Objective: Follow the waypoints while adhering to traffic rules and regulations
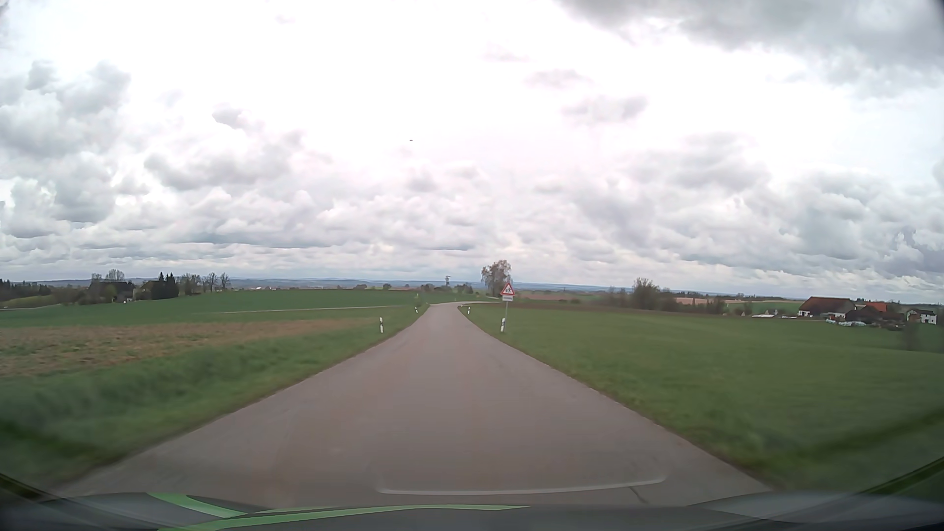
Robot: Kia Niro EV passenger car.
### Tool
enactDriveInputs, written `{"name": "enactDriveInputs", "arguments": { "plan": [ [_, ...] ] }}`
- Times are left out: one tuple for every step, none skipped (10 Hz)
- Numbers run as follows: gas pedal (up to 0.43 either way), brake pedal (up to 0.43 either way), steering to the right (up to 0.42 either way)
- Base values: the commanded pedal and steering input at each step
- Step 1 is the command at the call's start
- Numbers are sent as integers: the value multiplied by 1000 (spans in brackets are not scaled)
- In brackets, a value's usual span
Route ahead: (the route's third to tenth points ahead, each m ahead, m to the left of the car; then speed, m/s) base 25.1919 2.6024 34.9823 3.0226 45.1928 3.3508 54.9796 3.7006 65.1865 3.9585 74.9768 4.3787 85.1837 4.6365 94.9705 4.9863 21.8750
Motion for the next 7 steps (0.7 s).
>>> {"name": "enactDriveInputs", "arguments": {
  "plan": [
    [138, 0, -11],
    [138, 0, -10],
    [138, 0, -8],
    [138, 0, -7],
    [138, 0, -6],
    [138, 0, -6],
    [138, 0, -5]
  ]
}}
